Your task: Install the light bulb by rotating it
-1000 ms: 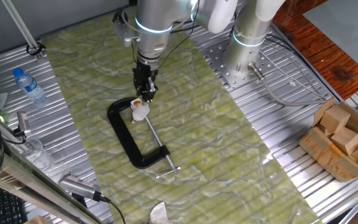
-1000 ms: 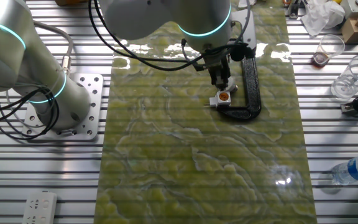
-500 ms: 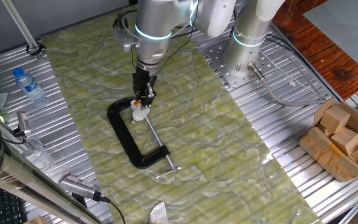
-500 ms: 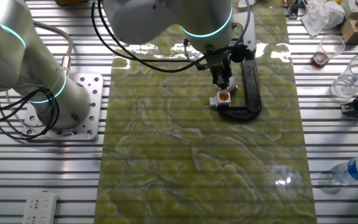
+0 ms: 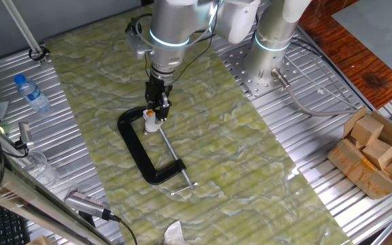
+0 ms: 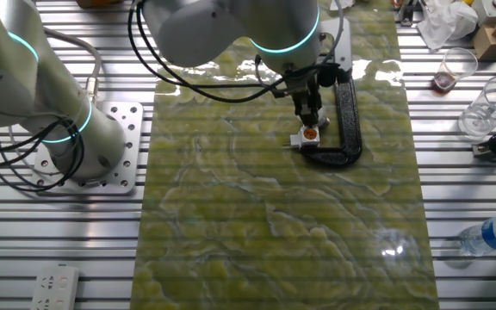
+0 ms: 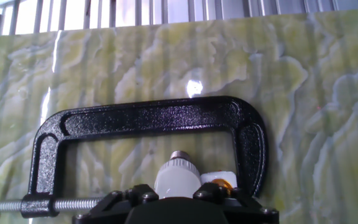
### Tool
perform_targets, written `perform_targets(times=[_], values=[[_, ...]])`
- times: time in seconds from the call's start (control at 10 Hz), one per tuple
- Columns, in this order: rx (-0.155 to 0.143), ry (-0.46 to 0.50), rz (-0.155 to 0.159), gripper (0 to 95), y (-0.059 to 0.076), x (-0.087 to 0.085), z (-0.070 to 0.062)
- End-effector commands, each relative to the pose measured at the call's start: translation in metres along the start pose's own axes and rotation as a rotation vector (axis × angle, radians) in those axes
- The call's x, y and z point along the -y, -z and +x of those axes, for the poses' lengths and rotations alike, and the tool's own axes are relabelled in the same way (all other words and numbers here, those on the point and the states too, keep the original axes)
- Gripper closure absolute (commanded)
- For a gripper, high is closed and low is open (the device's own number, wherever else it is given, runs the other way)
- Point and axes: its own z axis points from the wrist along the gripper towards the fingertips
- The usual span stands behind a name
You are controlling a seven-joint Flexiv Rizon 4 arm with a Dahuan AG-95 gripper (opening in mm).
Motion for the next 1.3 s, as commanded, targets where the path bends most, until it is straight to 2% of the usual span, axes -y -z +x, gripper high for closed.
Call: perform_targets(times=[0.1, 1.3], values=[[0.007, 0.003, 0.008, 38.0, -0.001, 0.002, 0.000], [0.018, 0.009, 0.009, 38.0, -0.016, 0.000, 0.001]])
